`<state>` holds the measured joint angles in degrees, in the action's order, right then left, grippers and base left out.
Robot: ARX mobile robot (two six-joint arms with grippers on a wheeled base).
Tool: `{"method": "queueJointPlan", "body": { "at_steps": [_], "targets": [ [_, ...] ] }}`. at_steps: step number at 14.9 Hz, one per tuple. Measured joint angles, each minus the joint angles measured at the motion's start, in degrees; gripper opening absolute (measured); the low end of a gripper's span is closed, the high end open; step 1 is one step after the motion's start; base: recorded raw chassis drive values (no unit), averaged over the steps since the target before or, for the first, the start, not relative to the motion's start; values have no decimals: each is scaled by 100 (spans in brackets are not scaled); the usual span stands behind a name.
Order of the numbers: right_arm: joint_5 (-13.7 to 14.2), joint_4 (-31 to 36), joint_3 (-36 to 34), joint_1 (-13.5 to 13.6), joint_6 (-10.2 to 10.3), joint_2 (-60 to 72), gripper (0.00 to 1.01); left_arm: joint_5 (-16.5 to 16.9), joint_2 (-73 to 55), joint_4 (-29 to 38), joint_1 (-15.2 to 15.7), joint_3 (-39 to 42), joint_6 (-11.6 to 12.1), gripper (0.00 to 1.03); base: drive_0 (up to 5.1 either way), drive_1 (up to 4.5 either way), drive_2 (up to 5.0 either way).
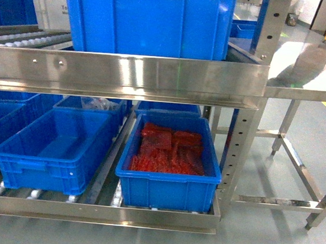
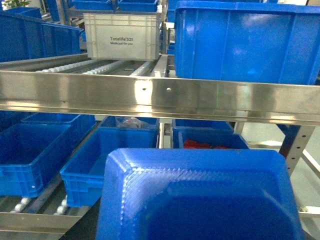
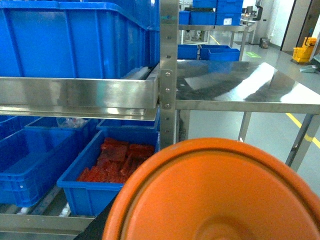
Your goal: Sort blue parts and orange caps into right shelf containers
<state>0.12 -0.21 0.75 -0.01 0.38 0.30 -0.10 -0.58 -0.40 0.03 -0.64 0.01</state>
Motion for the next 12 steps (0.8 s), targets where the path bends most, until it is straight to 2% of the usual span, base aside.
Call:
{"method": "queueJointPlan", "body": {
  "at_steps": [12],
  "targets": [
    [-13, -20, 0, 0, 0, 0, 42, 4, 0, 0, 0, 0, 0, 41, -506, 237, 237]
  ]
}}
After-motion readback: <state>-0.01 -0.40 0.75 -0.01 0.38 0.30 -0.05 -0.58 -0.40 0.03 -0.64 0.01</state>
